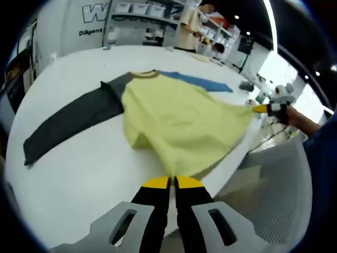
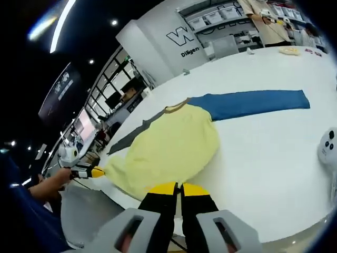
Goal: Fold the garment on the visible template until the final outline fits inside the template.
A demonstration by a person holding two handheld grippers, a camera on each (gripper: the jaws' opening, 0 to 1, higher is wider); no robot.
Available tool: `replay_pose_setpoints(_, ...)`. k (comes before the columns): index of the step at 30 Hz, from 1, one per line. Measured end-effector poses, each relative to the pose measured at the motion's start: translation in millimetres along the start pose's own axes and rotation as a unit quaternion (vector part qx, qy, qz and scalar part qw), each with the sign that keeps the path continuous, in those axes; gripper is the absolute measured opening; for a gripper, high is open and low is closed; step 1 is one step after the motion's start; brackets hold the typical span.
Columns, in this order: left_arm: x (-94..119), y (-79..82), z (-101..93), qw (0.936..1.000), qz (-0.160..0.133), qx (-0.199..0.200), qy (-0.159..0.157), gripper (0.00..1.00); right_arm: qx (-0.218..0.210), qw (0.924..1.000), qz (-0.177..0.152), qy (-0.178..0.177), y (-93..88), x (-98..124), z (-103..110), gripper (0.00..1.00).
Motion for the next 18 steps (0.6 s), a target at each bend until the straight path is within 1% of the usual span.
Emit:
replay_pose_setpoints(1,-0.3,-1.1,-0.6,1.0000,0.003,0.000,0.000,0.01,0.000,1.0000,0.002,-0.001,-1.8,-1.1,-0.5,0.00)
replay_pose_setpoints(2,-3.0,-5.3,-2.4,0.9999,0.014,-0.005,0.003,0.01,-0.002,0.9999,0.010,-0.006,-9.4,-2.4,0.0,0.00)
replay_pose_setpoints(4,-7.5,-9.5,0.5,0.9996,0.027,-0.008,0.007,0.01,-0.009,0.9998,0.014,-0.009,-14.0,-6.4,-7.9,0.00)
replay_pose_setpoints(6,-11.8,-11.9,0.4,0.9993,0.035,-0.011,0.006,0.01,-0.012,0.9997,0.016,-0.017,-17.7,-9.4,-13.7,0.00)
replay_pose_setpoints(8,-13.3,-13.6,0.6,0.9990,0.042,-0.014,0.005,0.02,-0.012,0.9996,0.017,-0.020,-18.4,-10.0,-15.0,0.00)
replay_pose_setpoints(10,-14.7,-15.9,1.1,0.9983,0.054,-0.019,0.003,0.02,-0.013,0.9991,0.027,-0.029,-22.0,-13.0,-24.8,0.00)
replay_pose_setpoints(11,-17.7,-21.9,3.7,0.9977,0.058,-0.035,0.008,0.03,-0.013,0.9991,0.027,-0.030,-22.9,-10.6,-23.3,0.00)
replay_pose_setpoints(13,-14.2,-23.2,5.6,0.9978,0.056,-0.033,0.012,0.08,-0.003,0.9992,0.013,-0.037,-20.3,-4.5,-21.4,0.01)
replay_pose_setpoints(15,-12.0,-23.1,6.8,0.9985,0.046,-0.025,0.013,0.15,-0.002,0.9992,0.001,-0.040,-16.0,-1.4,-25.4,0.07)
replay_pose_setpoints(16,-11.2,-22.7,7.1,0.9989,0.040,-0.021,0.013,0.17,-0.002,0.9992,-0.003,-0.040,-14.4,-0.6,-26.0,0.10)
replay_pose_setpoints(18,-7.8,-19.7,6.5,0.9997,0.018,-0.007,0.016,0.22,-0.001,0.9991,-0.010,-0.041,-11.0,1.1,-27.2,0.10)
Point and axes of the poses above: the point that each gripper's makers call its tool centre point, and the gripper's own axes: x roughly backward along the fingers, z roughly to its left, y roughly out of its top, the point moved 10 cm from there along x, roughly backward along the fingers, and after that the axes turned 11 degrees about z, right-handed, at the moved point
